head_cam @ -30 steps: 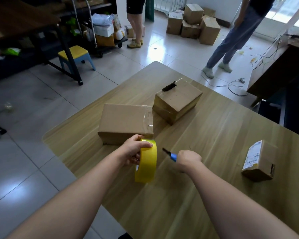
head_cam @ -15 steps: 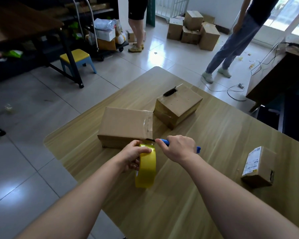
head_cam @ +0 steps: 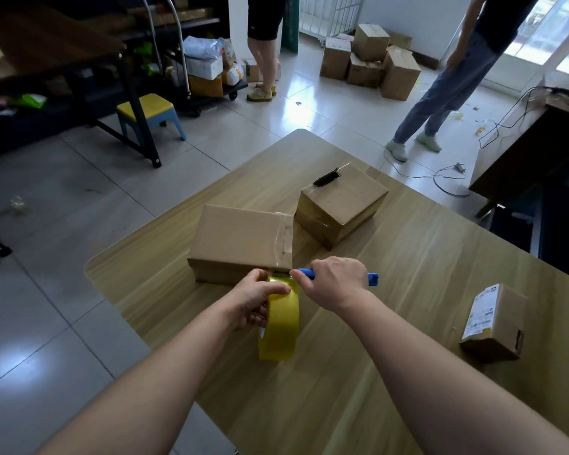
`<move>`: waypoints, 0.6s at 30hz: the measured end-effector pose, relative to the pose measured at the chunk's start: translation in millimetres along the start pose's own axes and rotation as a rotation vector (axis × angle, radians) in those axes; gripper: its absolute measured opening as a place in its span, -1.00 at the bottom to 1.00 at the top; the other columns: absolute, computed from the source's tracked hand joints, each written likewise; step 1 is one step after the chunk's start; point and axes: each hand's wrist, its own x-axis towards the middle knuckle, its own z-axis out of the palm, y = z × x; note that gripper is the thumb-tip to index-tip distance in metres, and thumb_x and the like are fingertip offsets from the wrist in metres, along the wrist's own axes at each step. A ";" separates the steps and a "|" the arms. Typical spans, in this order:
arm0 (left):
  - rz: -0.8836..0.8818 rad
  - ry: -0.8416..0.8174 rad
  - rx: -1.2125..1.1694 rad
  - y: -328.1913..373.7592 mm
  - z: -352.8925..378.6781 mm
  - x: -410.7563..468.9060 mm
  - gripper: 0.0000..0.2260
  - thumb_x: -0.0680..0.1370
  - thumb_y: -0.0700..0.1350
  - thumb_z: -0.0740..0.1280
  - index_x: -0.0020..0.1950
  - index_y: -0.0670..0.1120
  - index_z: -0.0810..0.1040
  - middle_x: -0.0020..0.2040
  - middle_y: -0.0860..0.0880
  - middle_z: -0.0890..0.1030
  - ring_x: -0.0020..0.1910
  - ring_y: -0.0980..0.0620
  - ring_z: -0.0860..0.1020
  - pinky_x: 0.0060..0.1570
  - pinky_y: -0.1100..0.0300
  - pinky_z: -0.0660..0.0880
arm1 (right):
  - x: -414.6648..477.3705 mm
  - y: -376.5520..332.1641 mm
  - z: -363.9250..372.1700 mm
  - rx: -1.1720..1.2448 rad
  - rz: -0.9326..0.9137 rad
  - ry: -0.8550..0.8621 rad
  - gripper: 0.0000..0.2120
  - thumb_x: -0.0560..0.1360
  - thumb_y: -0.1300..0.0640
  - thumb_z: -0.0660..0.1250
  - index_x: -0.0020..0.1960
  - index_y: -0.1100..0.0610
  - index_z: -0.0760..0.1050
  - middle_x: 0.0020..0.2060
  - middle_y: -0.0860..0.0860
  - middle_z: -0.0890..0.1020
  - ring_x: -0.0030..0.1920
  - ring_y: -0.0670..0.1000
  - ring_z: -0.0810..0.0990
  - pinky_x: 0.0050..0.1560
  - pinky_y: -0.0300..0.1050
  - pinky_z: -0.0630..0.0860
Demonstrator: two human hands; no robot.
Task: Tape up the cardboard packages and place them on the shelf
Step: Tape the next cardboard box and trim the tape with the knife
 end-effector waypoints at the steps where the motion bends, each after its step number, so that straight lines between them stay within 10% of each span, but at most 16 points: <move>1: -0.001 -0.001 0.000 -0.2 -0.2 0.2 -0.44 0.48 -0.01 0.44 0.40 -0.02 0.27 0.03 -0.22 0.52 -0.14 -0.12 0.53 -0.26 0.08 0.53 | 0.5 -0.4 -1.0 -0.013 -0.005 0.003 -0.41 0.58 -0.36 -0.06 -0.04 0.07 0.53 -0.26 -0.01 0.56 -0.28 -0.01 0.55 -0.33 -0.16 0.38; 18: 0.005 -0.027 0.012 -1.0 -8.1 0.4 -0.50 0.49 -0.02 0.43 0.37 0.01 0.33 -0.02 -0.17 0.52 -0.27 -0.04 0.52 -0.40 0.17 0.49 | 9.7 -2.6 -7.1 0.259 0.110 -0.014 -0.50 0.46 -0.42 0.22 0.02 0.01 0.51 -0.21 -0.07 0.54 -0.23 -0.01 0.52 -0.31 -0.18 0.37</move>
